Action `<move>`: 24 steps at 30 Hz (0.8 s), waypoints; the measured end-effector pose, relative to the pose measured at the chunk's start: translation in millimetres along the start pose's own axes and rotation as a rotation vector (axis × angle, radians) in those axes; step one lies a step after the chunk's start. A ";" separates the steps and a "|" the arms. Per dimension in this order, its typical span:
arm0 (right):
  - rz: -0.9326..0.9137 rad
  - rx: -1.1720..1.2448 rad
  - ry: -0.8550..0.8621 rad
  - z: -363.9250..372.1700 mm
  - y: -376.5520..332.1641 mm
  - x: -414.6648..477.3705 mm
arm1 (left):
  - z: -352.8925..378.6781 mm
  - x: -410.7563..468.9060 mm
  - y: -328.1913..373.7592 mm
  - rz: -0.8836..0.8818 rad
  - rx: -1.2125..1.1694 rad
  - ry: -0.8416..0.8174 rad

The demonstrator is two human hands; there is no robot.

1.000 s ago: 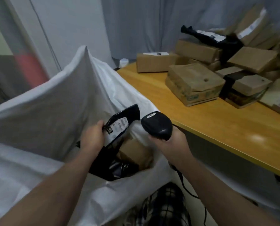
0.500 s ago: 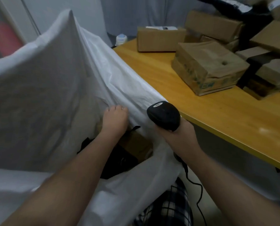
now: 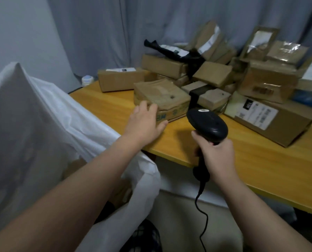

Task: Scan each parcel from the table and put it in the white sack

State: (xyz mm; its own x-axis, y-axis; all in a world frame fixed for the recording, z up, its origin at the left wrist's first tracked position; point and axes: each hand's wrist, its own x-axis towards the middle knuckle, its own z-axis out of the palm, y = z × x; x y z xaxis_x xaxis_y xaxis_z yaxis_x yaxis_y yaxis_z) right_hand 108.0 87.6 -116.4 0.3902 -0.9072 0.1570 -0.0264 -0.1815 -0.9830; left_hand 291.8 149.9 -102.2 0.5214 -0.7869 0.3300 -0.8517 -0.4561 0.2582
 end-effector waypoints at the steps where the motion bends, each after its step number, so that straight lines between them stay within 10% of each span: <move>1: 0.012 0.014 0.007 -7.4 0.4 0.9 | 3.0 14.1 6.1 -0.013 0.029 -0.054; 6: 0.066 0.050 0.015 -33.2 10.1 -0.3 | 18.9 60.0 14.8 0.001 0.197 -0.265; 24: 0.059 0.178 0.046 -62.6 -0.4 -55.1 | -3.5 -66.7 57.6 0.359 0.133 0.010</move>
State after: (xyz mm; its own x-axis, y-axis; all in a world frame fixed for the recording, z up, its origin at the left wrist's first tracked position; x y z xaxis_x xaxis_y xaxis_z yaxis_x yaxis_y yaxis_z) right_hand 28.9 114.0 -118.7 0.3499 -0.9315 0.0990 0.1169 -0.0614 -0.9912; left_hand 208.2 177.6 -106.2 0.1888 -0.9025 0.3870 -0.9792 -0.2029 0.0045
